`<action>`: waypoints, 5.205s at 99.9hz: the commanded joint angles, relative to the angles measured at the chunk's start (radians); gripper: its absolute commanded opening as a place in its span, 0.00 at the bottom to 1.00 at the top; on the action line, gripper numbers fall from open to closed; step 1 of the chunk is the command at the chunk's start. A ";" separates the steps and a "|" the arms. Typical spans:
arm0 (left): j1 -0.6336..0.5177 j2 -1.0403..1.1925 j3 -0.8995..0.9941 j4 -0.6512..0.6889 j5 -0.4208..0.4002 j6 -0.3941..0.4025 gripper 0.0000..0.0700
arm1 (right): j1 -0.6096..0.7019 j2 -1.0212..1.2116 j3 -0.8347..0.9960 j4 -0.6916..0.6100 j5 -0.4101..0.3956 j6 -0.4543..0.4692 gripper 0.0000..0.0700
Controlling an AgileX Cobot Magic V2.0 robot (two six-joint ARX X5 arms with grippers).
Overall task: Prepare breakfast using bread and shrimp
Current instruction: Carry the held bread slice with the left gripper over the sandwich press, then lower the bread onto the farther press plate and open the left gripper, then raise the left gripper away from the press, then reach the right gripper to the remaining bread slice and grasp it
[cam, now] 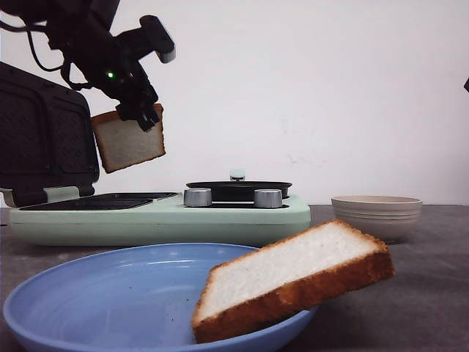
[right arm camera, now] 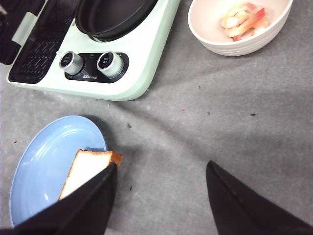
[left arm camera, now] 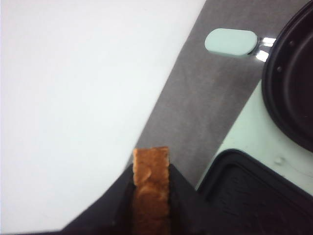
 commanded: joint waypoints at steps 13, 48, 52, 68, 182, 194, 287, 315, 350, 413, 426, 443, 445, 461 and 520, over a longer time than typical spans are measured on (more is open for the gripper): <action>-0.003 0.056 0.025 0.035 0.045 0.127 0.00 | -0.001 0.003 0.011 0.006 0.000 -0.016 0.51; 0.004 0.141 0.045 0.066 0.054 0.153 0.00 | -0.001 0.003 0.011 0.006 0.000 -0.017 0.51; 0.004 0.149 0.045 0.066 0.052 0.151 0.00 | -0.001 0.003 0.011 0.006 0.000 -0.016 0.51; 0.003 0.152 0.046 0.066 0.053 0.121 0.00 | -0.001 0.003 0.011 0.003 -0.001 -0.016 0.51; -0.005 0.140 0.047 -0.015 0.051 0.034 0.45 | -0.001 0.003 0.011 -0.016 0.000 -0.016 0.51; -0.005 0.132 0.047 -0.028 0.052 0.034 0.52 | -0.001 0.003 0.011 -0.016 0.000 -0.016 0.51; -0.003 0.071 0.047 -0.077 0.060 -0.044 0.87 | -0.001 0.003 0.011 -0.020 -0.001 -0.016 0.51; -0.002 0.011 0.047 -0.100 0.060 -0.127 0.87 | -0.001 0.003 0.011 -0.020 -0.001 -0.015 0.51; -0.002 -0.141 0.047 -0.237 -0.008 -0.470 0.85 | -0.001 0.003 0.011 -0.028 -0.006 -0.011 0.51; 0.000 -0.466 0.047 -0.612 -0.071 -0.752 0.85 | -0.001 0.003 0.011 -0.058 -0.053 -0.006 0.51; 0.015 -0.512 0.047 -0.679 -0.023 -0.830 0.85 | -0.001 0.003 0.011 -0.057 -0.054 -0.006 0.51; 0.043 -0.566 0.042 -0.741 0.092 -0.853 0.78 | -0.001 0.003 0.011 -0.056 -0.054 -0.006 0.51; 0.046 -0.572 0.040 -0.747 0.105 -0.854 0.78 | -0.001 0.003 0.011 -0.056 -0.054 -0.006 0.51; 0.093 -0.645 -0.055 -0.713 0.223 -0.927 0.78 | -0.001 0.003 0.011 -0.051 -0.054 -0.005 0.51; 0.173 -1.133 -0.485 -0.622 0.233 -1.117 0.79 | 0.012 0.049 0.006 -0.044 -0.117 0.019 0.51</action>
